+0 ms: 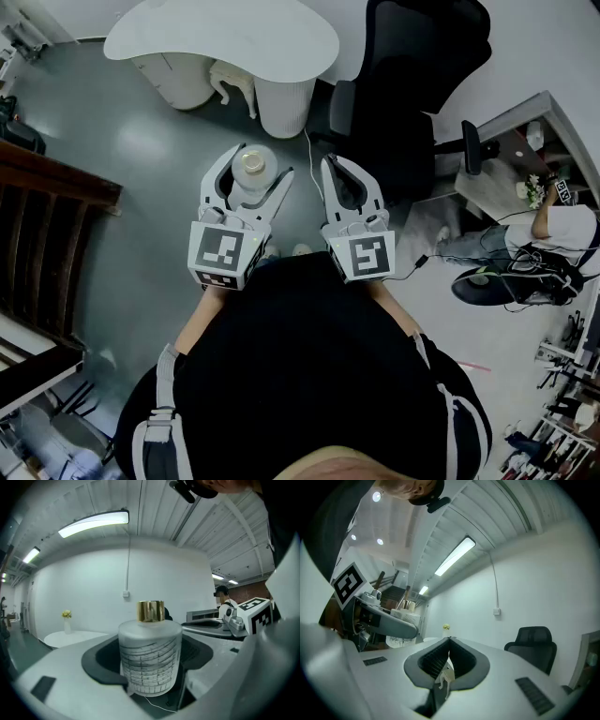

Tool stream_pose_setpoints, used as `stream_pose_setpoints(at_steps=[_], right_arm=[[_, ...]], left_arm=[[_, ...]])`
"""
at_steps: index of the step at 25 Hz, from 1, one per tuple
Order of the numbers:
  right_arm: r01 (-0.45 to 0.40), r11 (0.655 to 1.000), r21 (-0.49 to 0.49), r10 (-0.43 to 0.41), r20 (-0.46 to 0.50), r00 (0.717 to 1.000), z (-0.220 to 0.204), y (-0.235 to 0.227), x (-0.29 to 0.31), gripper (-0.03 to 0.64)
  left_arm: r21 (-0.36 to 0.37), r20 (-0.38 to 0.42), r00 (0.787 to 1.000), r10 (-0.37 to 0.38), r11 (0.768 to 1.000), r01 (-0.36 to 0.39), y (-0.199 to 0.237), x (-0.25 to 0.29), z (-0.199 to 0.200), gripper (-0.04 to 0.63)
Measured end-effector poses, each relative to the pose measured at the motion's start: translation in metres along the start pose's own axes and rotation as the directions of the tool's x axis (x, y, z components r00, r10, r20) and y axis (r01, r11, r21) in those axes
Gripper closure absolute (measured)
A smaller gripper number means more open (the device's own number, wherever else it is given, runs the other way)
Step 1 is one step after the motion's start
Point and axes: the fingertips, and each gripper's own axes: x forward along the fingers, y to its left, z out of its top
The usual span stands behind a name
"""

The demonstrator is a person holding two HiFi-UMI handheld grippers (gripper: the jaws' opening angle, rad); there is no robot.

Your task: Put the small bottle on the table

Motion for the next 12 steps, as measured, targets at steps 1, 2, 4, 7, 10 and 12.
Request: stream_pose_setpoints(at_steps=[1, 2, 4, 7, 10, 12], right_arm=[[-0.006, 1.000, -0.001, 0.006, -0.023, 1.000, -0.002, -0.002, 0.001, 0.595], [-0.012, 1.000, -0.001, 0.012, -0.039, 0.999, -0.004, -0.003, 0.001, 0.595], [-0.020, 1.000, -0.003, 0.020, -0.026, 0.999, -0.004, -0.009, 0.004, 0.595], [-0.004, 1.000, 0.009, 0.004, 0.007, 1.000, 0.000, -0.022, 0.009, 0.595], [-0.017, 0.999, 0.032, 0.017, 0.009, 1.000, -0.001, -0.031, 0.013, 0.594], [-0.027, 0.999, 0.041, 0.026, 0.014, 1.000, -0.004, -0.037, 0.015, 0.594]], left_arm=[[0.000, 0.000, 1.000, 0.001, 1.000, -0.001, -0.001, 0.003, -0.001, 0.259], [0.000, 0.000, 1.000, 0.001, 1.000, -0.001, -0.001, 0.005, -0.001, 0.259], [0.002, 0.001, 1.000, 0.001, 1.000, -0.001, -0.003, 0.012, -0.003, 0.259], [-0.002, 0.001, 1.000, 0.007, 1.000, -0.007, -0.004, 0.021, -0.004, 0.258], [-0.007, 0.002, 1.000, 0.019, 1.000, -0.019, -0.005, 0.029, -0.005, 0.258], [-0.010, 0.002, 1.000, 0.025, 1.000, -0.025, -0.008, 0.035, -0.006, 0.259]])
